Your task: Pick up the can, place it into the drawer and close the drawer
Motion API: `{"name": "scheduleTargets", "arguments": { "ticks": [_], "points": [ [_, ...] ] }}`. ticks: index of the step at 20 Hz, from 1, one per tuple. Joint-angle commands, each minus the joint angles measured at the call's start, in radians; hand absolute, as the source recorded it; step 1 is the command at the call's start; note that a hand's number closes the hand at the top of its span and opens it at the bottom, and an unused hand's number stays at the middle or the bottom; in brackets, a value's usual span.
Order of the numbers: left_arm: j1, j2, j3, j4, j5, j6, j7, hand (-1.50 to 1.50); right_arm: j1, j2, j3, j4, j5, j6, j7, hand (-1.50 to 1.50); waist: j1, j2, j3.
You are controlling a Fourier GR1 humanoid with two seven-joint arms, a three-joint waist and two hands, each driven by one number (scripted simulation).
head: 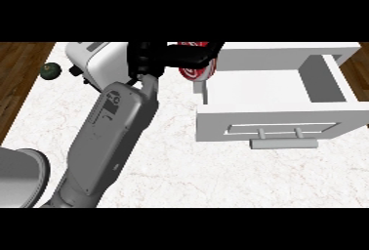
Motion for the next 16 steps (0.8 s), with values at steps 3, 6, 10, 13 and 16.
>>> {"name": "scheduleTargets", "arguments": {
  "ticks": [3,6,10,13,16],
  "points": [
    [-0.174,0.0,-0.01,0.197,0.068,0.048,-0.041,1.5,-0.017,0.027,0.017,0.03,0.018,0.017,-0.032,-1.5,-0.009,0.003,0.001],
    [-0.238,0.0,-0.052,0.235,0.103,0.105,-0.061,1.5,0.016,0.028,0.017,0.003,0.024,0.012,-0.035,-1.5,-0.013,0.001,0.0],
    [-0.281,0.0,-0.09,0.336,0.176,0.121,-0.133,1.5,-0.02,0.028,0.017,0.023,0.023,0.016,-0.024,-1.5,-0.018,0.003,0.001],
    [-0.326,0.0,-0.132,0.398,0.243,0.138,-0.167,1.5,-0.041,0.028,0.049,-0.015,0.056,-0.021,0.006,-1.5,-0.026,0.005,0.001],
    [-0.371,0.0,-0.147,0.455,0.274,0.139,-0.176,1.5,-0.016,0.025,0.01,0.009,0.011,0.016,-0.001,-1.5,-0.03,0.005,0.001]
  ]
}}
